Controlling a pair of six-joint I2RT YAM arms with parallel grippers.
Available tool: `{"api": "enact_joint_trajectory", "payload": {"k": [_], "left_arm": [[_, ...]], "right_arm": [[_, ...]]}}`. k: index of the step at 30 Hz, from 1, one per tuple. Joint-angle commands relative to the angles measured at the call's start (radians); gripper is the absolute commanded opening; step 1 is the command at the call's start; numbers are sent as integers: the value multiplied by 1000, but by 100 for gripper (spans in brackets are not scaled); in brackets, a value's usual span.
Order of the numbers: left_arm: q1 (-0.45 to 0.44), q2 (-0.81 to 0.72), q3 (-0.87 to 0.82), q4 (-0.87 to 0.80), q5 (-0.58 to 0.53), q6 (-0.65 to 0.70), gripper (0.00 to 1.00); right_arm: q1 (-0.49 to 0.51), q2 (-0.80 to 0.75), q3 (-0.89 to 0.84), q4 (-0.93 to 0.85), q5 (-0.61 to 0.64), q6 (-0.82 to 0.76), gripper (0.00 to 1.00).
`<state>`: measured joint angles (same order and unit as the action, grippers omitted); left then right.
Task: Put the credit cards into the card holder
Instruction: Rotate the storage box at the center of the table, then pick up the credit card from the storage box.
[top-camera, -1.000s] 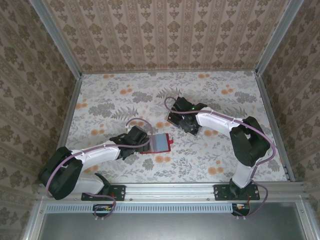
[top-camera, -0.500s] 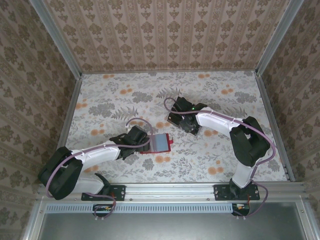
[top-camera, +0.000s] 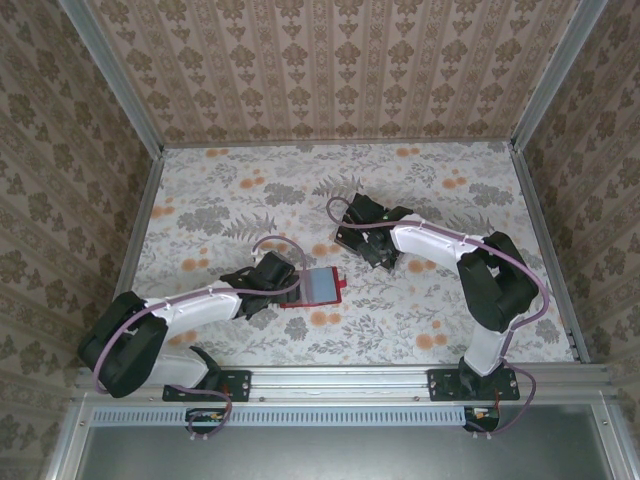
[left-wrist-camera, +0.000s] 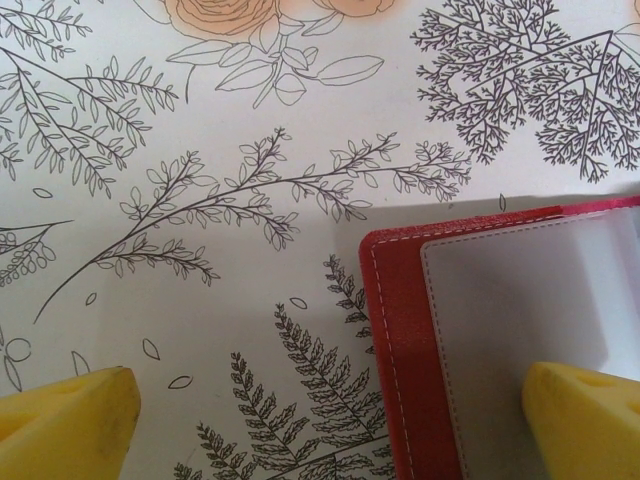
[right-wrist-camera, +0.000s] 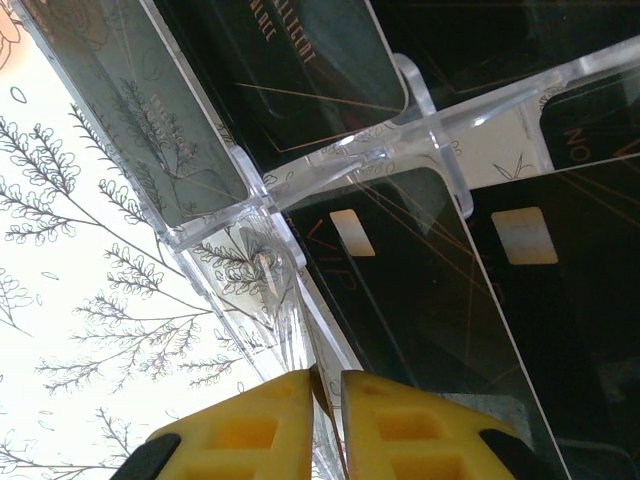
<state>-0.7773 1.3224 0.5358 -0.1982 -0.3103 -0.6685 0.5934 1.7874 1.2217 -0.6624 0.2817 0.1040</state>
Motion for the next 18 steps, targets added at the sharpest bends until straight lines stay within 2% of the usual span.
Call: {"api": "enact_joint_trajectory", "payload": {"k": [1, 7, 11, 18], "left_arm": [[7, 5, 3, 3, -6, 18, 100], [6, 6, 3, 2, -6, 18, 100], [6, 4, 3, -1, -6, 19, 100], [8, 5, 4, 2, -6, 19, 100]], "right_arm": [[-4, 7, -12, -38, 19, 6, 15], [-14, -3, -14, -40, 39, 19, 13], [-14, -19, -14, -49, 35, 20, 22], [-14, -50, -21, -60, 32, 20, 24]]}}
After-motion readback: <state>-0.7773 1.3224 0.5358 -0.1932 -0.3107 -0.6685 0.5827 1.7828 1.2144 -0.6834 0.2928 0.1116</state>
